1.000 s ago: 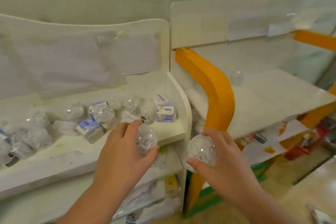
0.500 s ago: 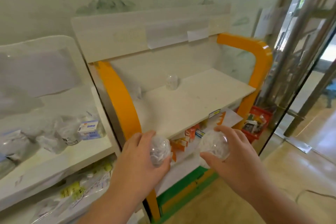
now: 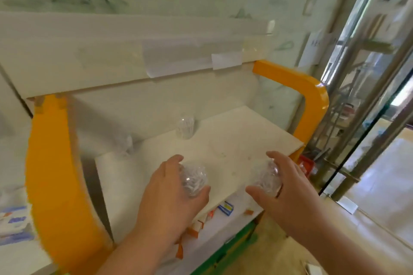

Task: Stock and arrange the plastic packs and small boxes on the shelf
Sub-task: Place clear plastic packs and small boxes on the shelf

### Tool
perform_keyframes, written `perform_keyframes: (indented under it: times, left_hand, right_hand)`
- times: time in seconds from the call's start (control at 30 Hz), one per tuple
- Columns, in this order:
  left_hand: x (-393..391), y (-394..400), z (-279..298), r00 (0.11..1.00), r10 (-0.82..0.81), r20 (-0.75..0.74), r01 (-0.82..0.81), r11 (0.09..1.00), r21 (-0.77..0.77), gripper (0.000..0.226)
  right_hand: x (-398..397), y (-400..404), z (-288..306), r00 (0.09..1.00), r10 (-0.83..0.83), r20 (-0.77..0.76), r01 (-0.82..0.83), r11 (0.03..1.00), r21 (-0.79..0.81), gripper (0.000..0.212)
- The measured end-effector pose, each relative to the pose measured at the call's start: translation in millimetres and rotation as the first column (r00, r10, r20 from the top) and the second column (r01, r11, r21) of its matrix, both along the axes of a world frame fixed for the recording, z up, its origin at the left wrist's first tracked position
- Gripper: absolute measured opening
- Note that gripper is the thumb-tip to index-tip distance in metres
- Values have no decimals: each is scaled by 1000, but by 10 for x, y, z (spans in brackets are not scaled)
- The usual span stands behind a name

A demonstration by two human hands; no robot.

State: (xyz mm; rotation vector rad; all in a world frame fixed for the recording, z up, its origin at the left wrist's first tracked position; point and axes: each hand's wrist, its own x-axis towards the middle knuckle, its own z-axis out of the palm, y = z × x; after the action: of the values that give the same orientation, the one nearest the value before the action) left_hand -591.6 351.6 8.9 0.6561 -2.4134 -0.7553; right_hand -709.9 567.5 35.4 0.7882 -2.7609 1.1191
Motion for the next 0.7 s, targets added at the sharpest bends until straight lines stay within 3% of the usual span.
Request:
perform_keyframes:
  times: [0.33,0.7]
  left_hand:
    - [-733,-239,-186,998,57,36,-56,997,-46,77]
    - [-1666,-527,-284,954,276,115,-269,960,-71,74]
  right_hand:
    - [-985,-536,-320,992,78,98,-76,997,-27,84]
    - [-2182,-1463,-615,909,414,51,-416,908,49,86]
